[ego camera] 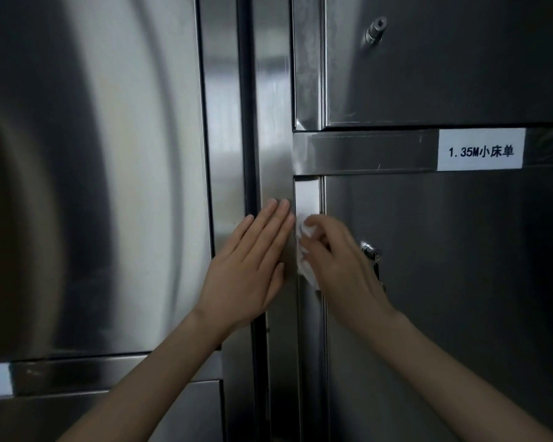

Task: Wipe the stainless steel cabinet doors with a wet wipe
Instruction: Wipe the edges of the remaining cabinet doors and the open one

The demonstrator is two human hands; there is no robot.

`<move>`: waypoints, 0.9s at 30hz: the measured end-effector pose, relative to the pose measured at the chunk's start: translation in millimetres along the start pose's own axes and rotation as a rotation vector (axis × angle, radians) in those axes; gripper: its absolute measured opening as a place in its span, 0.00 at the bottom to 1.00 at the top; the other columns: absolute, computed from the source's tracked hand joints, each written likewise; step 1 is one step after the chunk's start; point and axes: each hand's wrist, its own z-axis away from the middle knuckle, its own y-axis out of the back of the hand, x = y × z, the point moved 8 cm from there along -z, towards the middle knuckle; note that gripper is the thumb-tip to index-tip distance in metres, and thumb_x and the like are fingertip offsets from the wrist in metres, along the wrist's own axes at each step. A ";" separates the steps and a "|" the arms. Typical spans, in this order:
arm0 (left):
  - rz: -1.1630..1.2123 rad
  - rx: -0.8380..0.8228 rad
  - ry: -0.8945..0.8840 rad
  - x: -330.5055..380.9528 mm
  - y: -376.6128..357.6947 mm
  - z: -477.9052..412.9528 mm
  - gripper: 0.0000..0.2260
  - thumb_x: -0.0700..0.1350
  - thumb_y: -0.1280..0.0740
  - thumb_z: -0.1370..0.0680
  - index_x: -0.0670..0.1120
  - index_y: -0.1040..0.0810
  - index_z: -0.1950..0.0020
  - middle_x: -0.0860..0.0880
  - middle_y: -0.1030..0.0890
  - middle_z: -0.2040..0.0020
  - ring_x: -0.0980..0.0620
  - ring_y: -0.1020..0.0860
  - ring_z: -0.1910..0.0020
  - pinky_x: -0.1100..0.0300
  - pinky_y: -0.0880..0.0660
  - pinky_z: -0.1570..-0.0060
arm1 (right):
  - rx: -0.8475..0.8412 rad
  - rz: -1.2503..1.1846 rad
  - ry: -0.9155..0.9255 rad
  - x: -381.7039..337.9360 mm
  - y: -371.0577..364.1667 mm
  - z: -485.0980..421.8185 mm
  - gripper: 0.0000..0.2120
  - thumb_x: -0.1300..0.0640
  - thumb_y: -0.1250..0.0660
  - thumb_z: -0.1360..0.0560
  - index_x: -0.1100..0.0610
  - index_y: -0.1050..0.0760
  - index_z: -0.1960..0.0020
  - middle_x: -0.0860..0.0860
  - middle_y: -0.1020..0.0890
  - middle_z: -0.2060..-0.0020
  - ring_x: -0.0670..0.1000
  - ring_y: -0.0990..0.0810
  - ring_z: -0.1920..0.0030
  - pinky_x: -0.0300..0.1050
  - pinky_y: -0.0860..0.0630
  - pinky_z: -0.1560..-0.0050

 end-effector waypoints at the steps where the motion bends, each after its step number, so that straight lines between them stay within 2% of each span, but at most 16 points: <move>1: -0.001 0.004 -0.001 0.0 0.4 -0.4 0.25 0.45 0.47 0.20 0.37 0.40 0.24 0.40 0.39 0.23 0.43 0.41 0.23 0.47 0.41 0.26 | 0.062 -0.080 -0.023 -0.2 2.3 -3.0 0.09 0.54 0.41 0.20 0.39 0.27 0.49 0.37 0.25 0.53 0.38 0.24 0.53 0.29 0.29 0.54; 3: -0.002 0.015 -0.004 0.3 0.8 -0.6 0.25 0.45 0.47 0.20 0.36 0.39 0.24 0.40 0.38 0.24 0.43 0.40 0.24 0.47 0.40 0.26 | 0.092 -0.164 -0.061 -0.3 -5.9 0.0 0.12 0.59 0.43 0.21 0.55 0.25 0.40 0.41 0.23 0.47 0.41 0.25 0.45 0.35 0.30 0.42; 5: 0.005 0.025 -0.004 0.3 0.6 -0.5 0.25 0.45 0.47 0.20 0.36 0.38 0.24 0.40 0.38 0.24 0.43 0.40 0.24 0.47 0.40 0.27 | 0.090 -0.047 -0.038 -3.1 -16.4 14.6 0.16 0.65 0.43 0.21 0.64 0.28 0.35 0.54 0.24 0.38 0.49 0.28 0.36 0.43 0.34 0.34; 9: 0.011 0.049 0.000 0.3 -0.6 0.5 0.25 0.45 0.47 0.20 0.36 0.40 0.24 0.39 0.39 0.23 0.43 0.42 0.24 0.48 0.42 0.26 | -0.019 0.119 0.096 -11.7 -25.8 26.5 0.21 0.74 0.34 0.27 0.71 0.30 0.35 0.61 0.28 0.34 0.58 0.29 0.34 0.52 0.29 0.35; 12: 0.028 0.078 0.018 -0.7 0.1 1.7 0.25 0.44 0.45 0.21 0.36 0.39 0.24 0.38 0.39 0.24 0.43 0.42 0.24 0.48 0.43 0.26 | 0.012 0.105 0.083 -9.1 -19.0 -0.7 0.22 0.76 0.33 0.29 0.73 0.31 0.36 0.63 0.28 0.35 0.60 0.28 0.34 0.54 0.27 0.37; 16: 0.046 0.096 0.034 -1.8 -0.8 3.6 0.25 0.45 0.44 0.20 0.35 0.38 0.25 0.38 0.39 0.24 0.43 0.42 0.24 0.48 0.44 0.25 | 0.134 0.106 0.050 -7.7 -9.3 -25.8 0.19 0.75 0.34 0.28 0.72 0.28 0.37 0.62 0.26 0.36 0.59 0.25 0.39 0.51 0.26 0.38; 20: 0.073 0.098 0.061 -4.0 -1.6 5.6 0.25 0.46 0.43 0.20 0.36 0.38 0.24 0.38 0.39 0.23 0.43 0.42 0.23 0.47 0.42 0.26 | 0.088 0.120 0.011 -8.4 -25.6 20.1 0.25 0.75 0.31 0.32 0.68 0.28 0.35 0.58 0.27 0.34 0.55 0.24 0.43 0.47 0.25 0.41; 23: 0.089 0.104 0.075 -5.9 -1.3 5.9 0.25 0.45 0.43 0.20 0.36 0.38 0.24 0.38 0.40 0.23 0.42 0.43 0.23 0.45 0.40 0.27 | 0.078 0.054 0.013 -12.0 -28.5 53.4 0.23 0.76 0.29 0.33 0.68 0.25 0.39 0.58 0.25 0.36 0.52 0.23 0.46 0.43 0.25 0.41; 25: 0.083 0.108 0.070 -5.4 -1.4 6.2 0.25 0.45 0.43 0.20 0.35 0.38 0.24 0.38 0.40 0.23 0.42 0.43 0.23 0.44 0.40 0.27 | 0.086 0.070 0.045 -11.6 -23.6 38.7 0.19 0.76 0.31 0.31 0.69 0.24 0.41 0.59 0.24 0.38 0.54 0.22 0.48 0.44 0.24 0.43; 27: 0.080 0.112 0.064 -5.3 -1.6 6.5 0.25 0.46 0.44 0.20 0.35 0.38 0.25 0.37 0.40 0.23 0.42 0.42 0.23 0.45 0.40 0.26 | 0.112 0.128 0.064 -10.7 -16.1 3.2 0.15 0.72 0.39 0.27 0.69 0.25 0.40 0.59 0.24 0.37 0.56 0.22 0.48 0.43 0.26 0.41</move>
